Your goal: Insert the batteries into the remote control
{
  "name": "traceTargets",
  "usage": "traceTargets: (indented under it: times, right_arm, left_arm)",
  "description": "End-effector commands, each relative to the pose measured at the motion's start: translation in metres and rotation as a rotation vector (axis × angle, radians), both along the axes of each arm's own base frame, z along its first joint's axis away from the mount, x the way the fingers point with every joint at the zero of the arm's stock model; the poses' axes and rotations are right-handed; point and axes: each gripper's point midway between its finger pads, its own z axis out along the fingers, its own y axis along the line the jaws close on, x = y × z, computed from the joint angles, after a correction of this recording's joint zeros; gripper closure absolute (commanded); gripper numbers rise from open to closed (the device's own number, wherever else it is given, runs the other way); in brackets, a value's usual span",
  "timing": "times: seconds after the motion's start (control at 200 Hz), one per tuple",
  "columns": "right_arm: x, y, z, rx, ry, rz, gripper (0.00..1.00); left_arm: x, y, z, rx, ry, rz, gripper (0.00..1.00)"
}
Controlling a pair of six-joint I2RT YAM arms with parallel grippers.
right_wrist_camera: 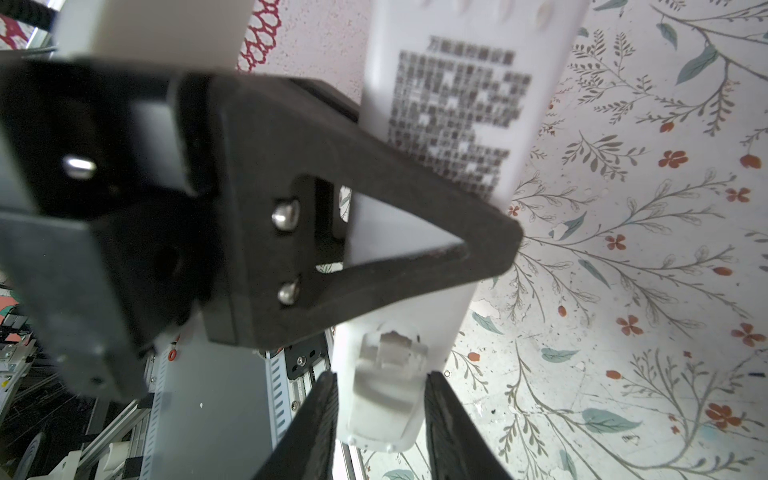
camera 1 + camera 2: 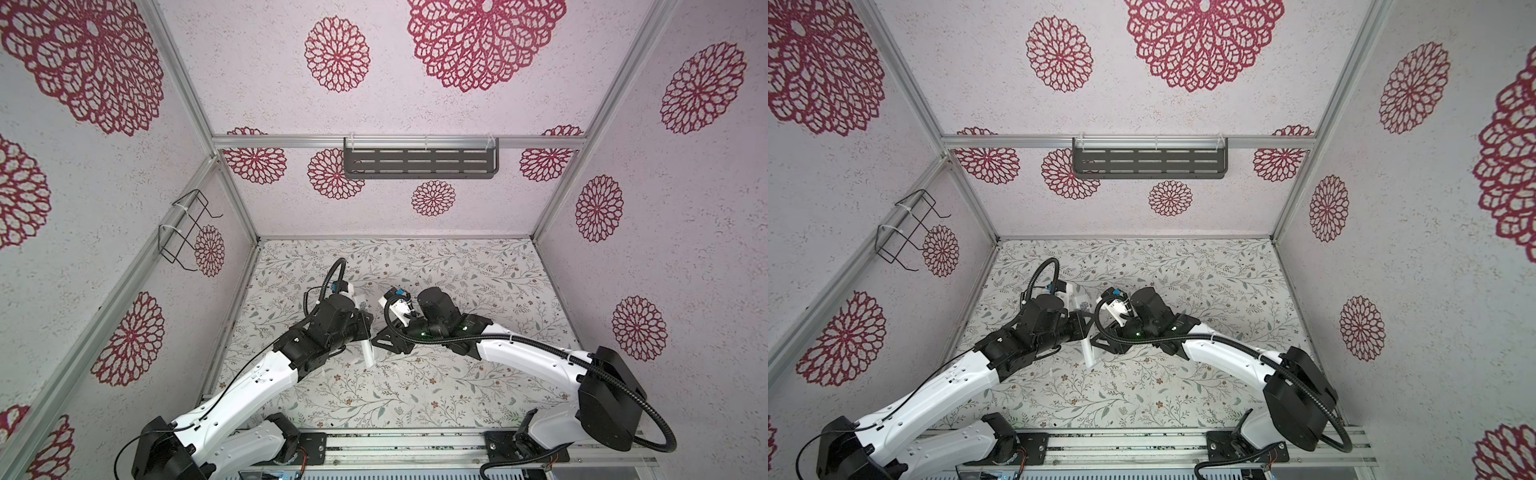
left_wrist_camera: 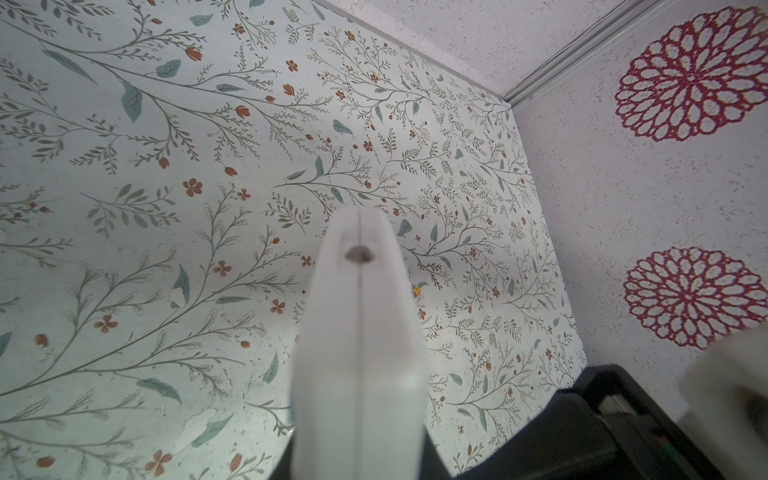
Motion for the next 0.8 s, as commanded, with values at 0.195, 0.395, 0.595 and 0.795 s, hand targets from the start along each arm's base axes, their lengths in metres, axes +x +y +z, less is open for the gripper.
traceTargets:
  times: [0.195, 0.395, 0.595, 0.795]
  right_arm:
    - [-0.0029, 0.0008, 0.0249, 0.065, -0.058, 0.021, 0.61]
    - [-0.0027, 0.0013, 0.0245, 0.066, -0.058, 0.021, 0.61]
    - [-0.0027, 0.0016, 0.0235, 0.065, -0.058, 0.021, 0.62]
    - [-0.0027, 0.0011, 0.0228, 0.063, -0.059, 0.020, 0.64]
  left_arm:
    - [0.0027, -0.0049, 0.0167, -0.026, -0.036, -0.009, 0.99]
    - [0.0026, -0.0061, 0.0169, -0.030, -0.034, -0.013, 0.99]
    - [0.0027, -0.0066, 0.0163, -0.033, -0.032, -0.014, 0.99]
    - [0.0027, -0.0071, 0.0164, -0.032, -0.032, -0.016, 0.99]
